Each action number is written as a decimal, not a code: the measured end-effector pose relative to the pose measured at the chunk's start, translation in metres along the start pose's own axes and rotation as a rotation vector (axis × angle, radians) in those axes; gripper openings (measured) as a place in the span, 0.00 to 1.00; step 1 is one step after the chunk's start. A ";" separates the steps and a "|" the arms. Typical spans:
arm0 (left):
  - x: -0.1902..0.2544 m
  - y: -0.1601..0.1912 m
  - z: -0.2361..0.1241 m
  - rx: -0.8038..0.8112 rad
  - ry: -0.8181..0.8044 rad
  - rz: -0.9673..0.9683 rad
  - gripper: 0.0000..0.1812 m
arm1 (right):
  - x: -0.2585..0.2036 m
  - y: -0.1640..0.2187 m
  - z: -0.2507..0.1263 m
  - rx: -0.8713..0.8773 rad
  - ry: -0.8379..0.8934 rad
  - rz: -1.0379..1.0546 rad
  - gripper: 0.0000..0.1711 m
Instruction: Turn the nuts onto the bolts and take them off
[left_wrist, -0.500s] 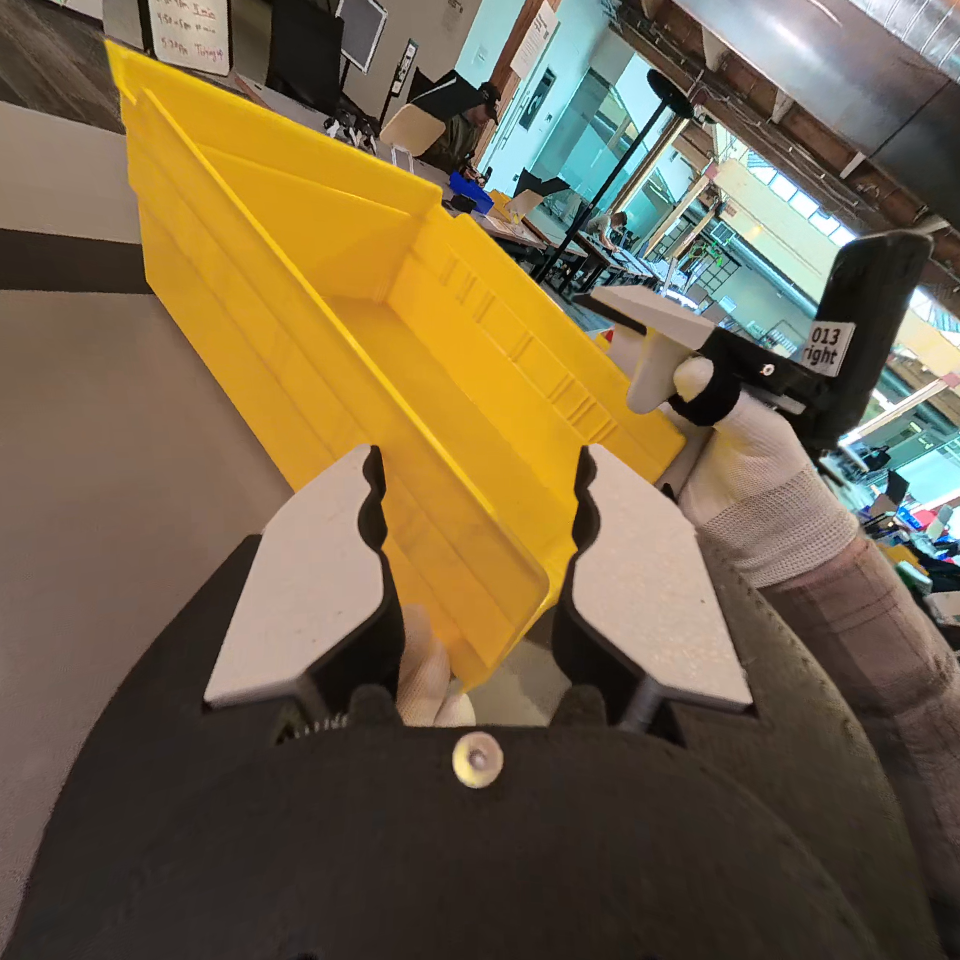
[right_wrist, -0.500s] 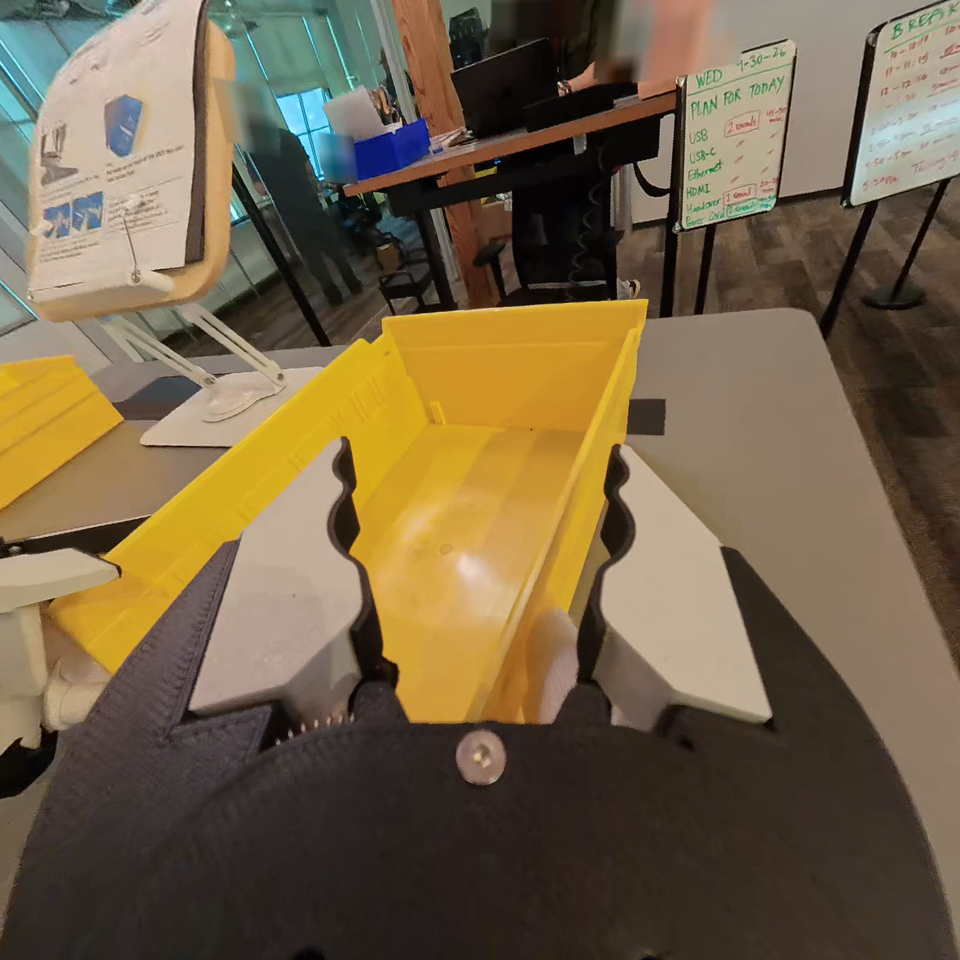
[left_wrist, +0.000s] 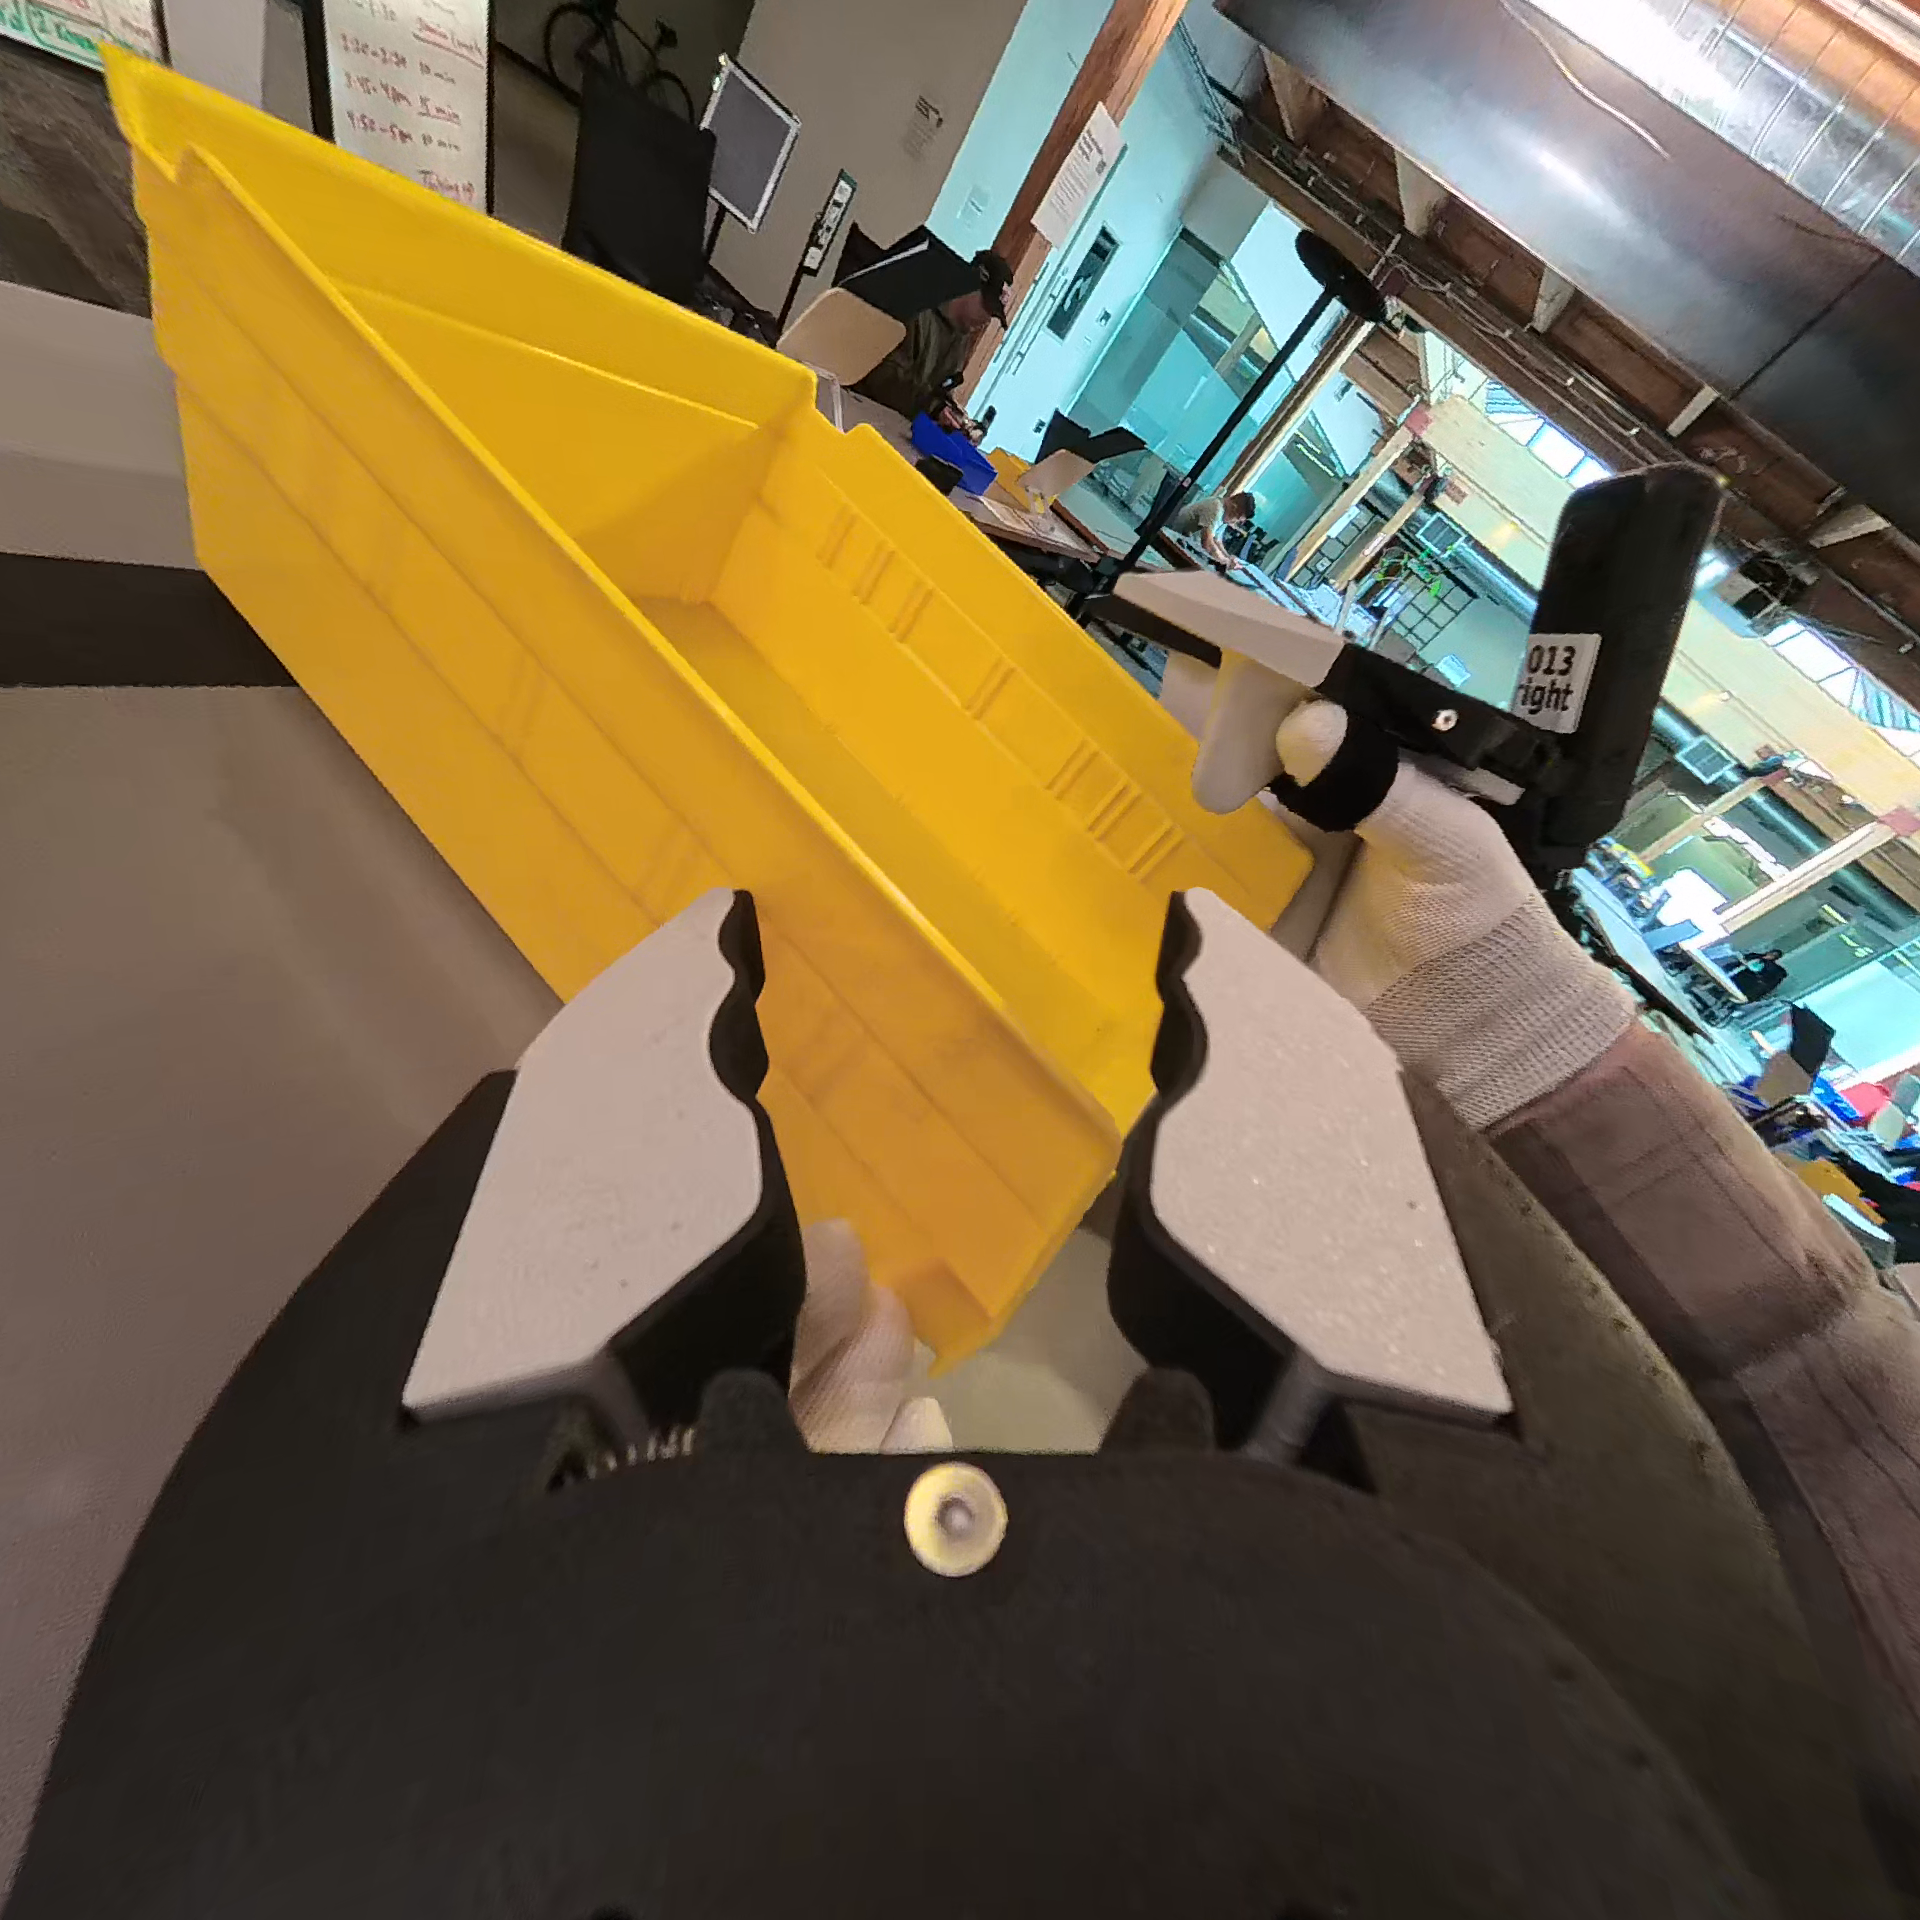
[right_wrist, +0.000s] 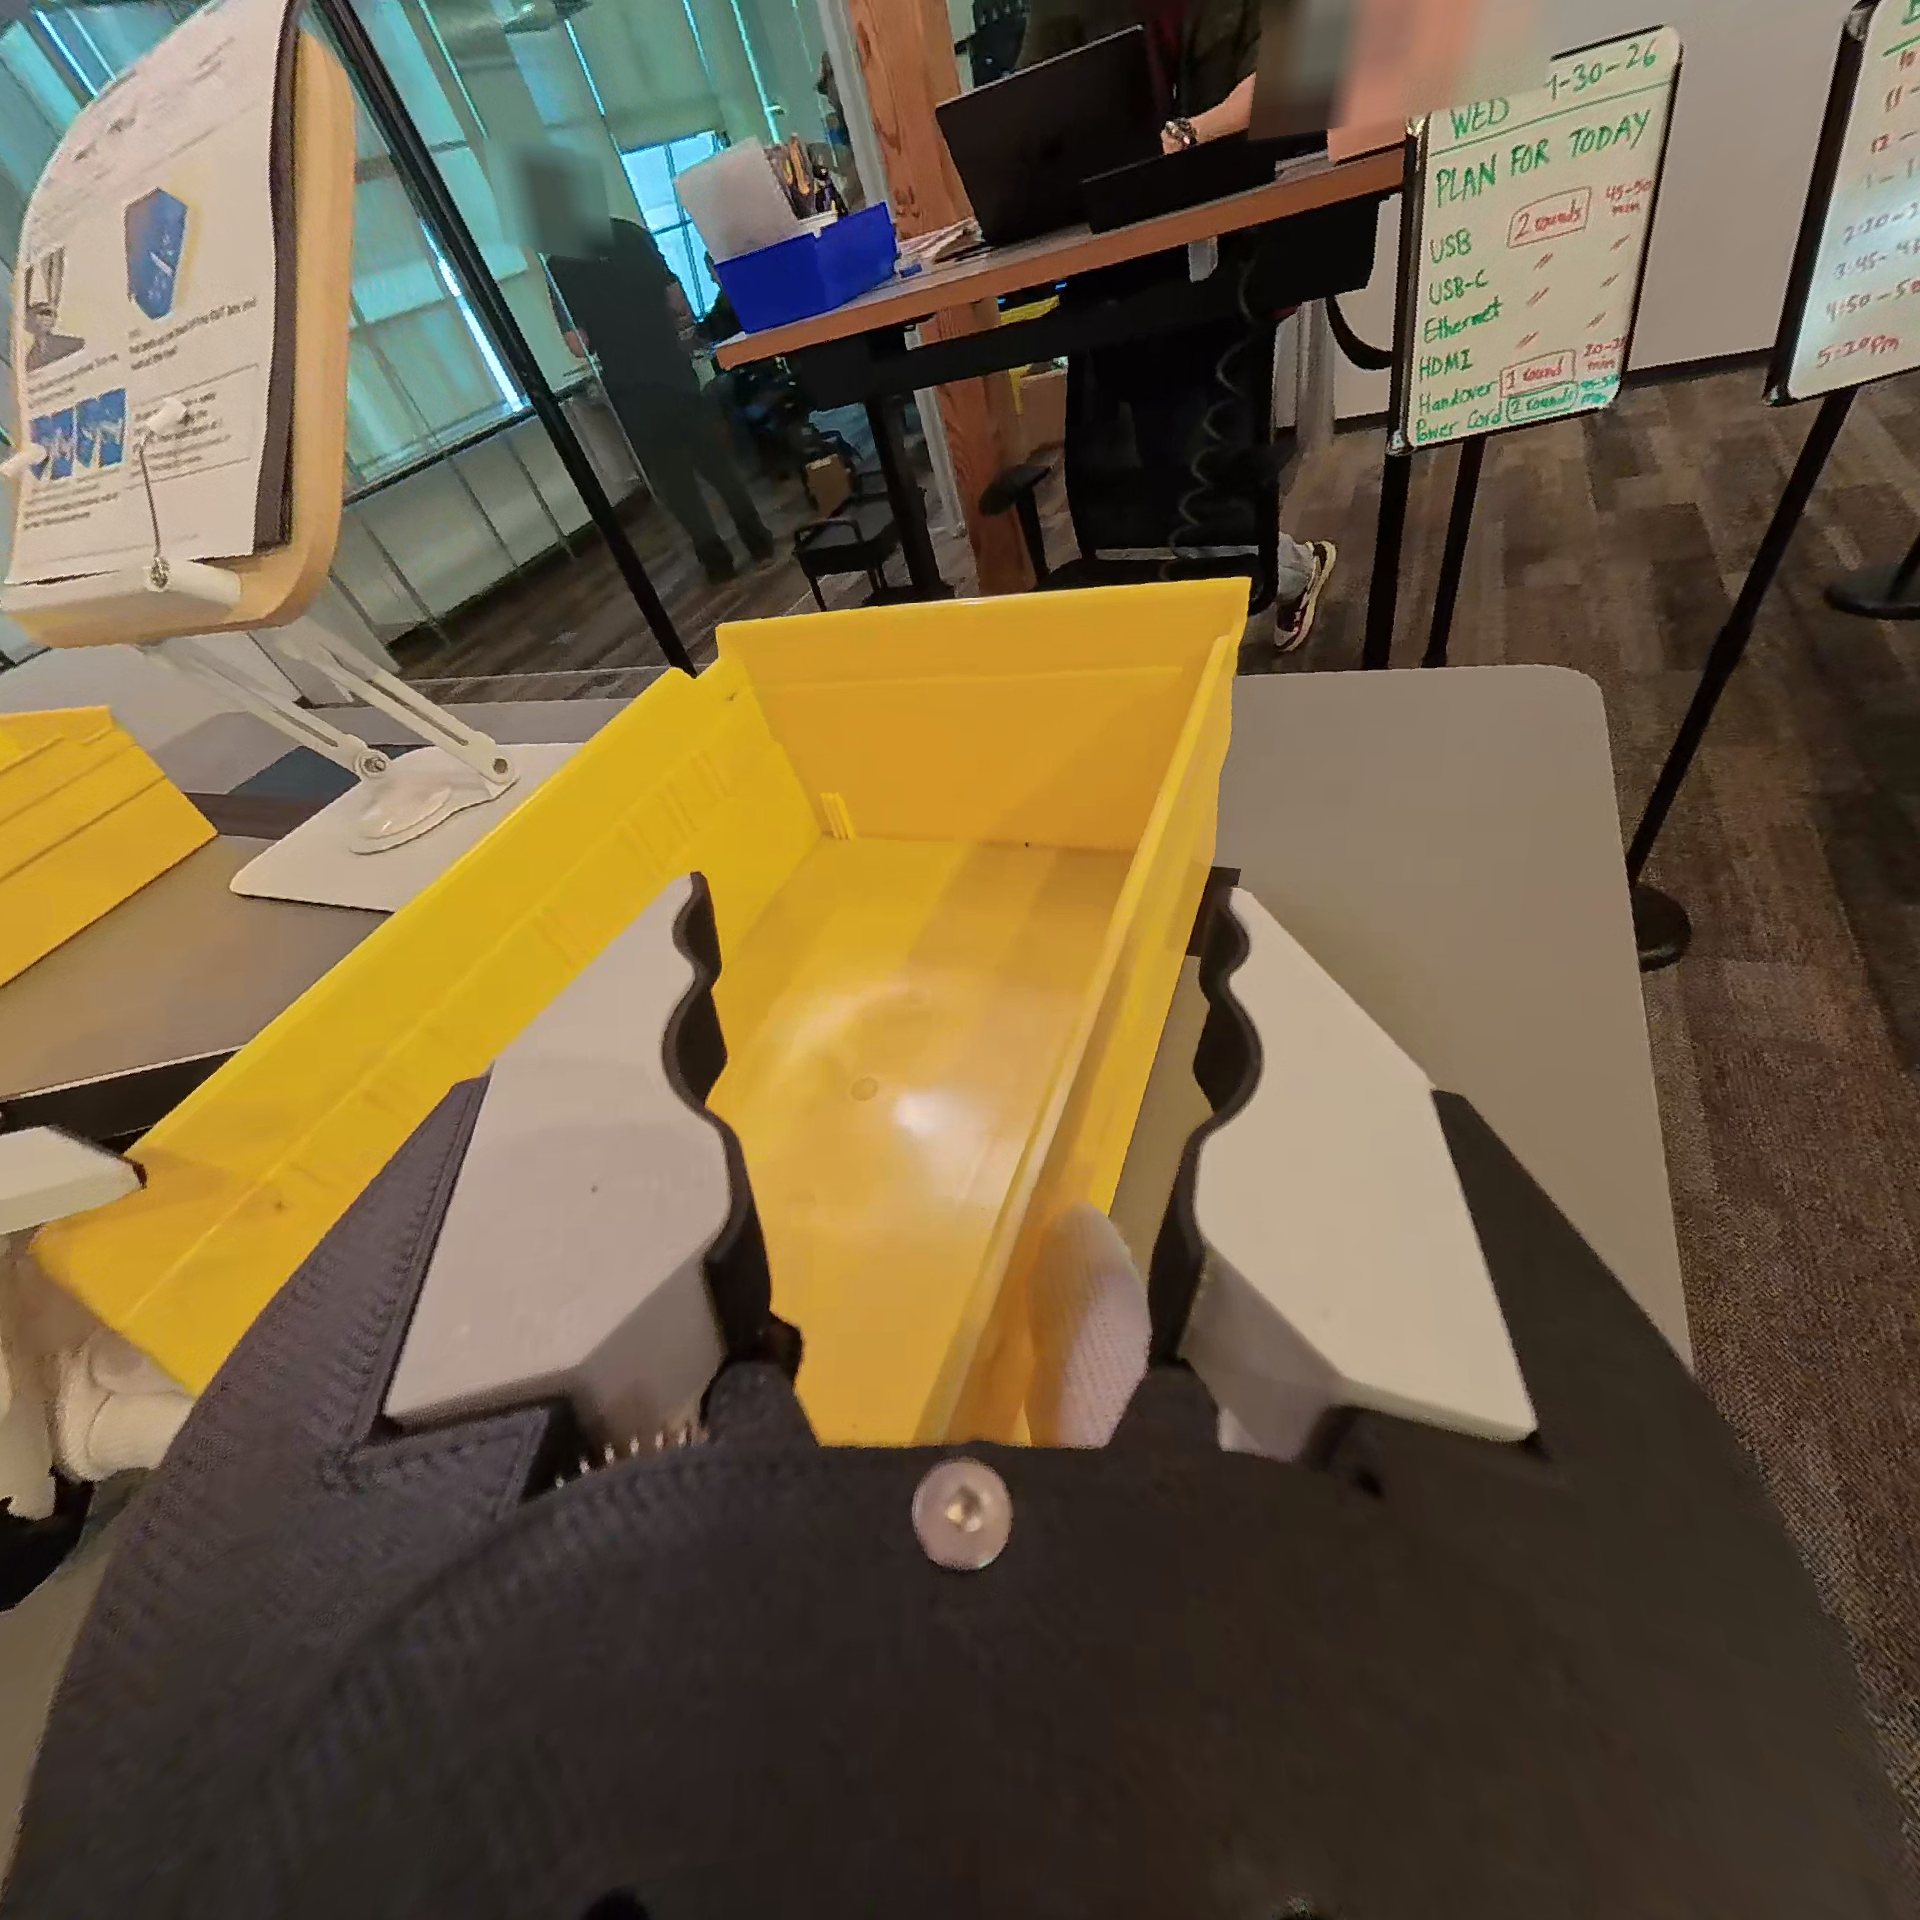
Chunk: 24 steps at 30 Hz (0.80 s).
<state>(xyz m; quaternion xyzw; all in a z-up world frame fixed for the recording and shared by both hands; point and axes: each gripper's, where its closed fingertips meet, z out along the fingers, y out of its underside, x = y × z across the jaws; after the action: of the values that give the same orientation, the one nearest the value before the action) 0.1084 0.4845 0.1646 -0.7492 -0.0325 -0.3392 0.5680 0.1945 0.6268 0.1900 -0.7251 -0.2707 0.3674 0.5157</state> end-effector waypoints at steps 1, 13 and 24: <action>0.001 -0.001 -0.001 -0.005 0.016 -0.012 0.41 | 0.002 -0.001 -0.001 0.001 0.003 0.011 0.54; -0.022 -0.110 -0.145 0.158 -0.045 0.300 0.43 | -0.103 -0.110 -0.077 0.274 0.311 -0.494 0.52; -0.100 -0.190 -0.325 0.233 -0.343 0.654 0.35 | -0.341 -0.180 -0.016 0.525 -0.086 -0.515 0.49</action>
<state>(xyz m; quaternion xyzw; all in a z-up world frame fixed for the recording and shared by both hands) -0.2040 0.3014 0.3080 -0.6963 0.0752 -0.0040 0.7138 0.0066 0.4130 0.4503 -0.4600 -0.3622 0.3129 0.7479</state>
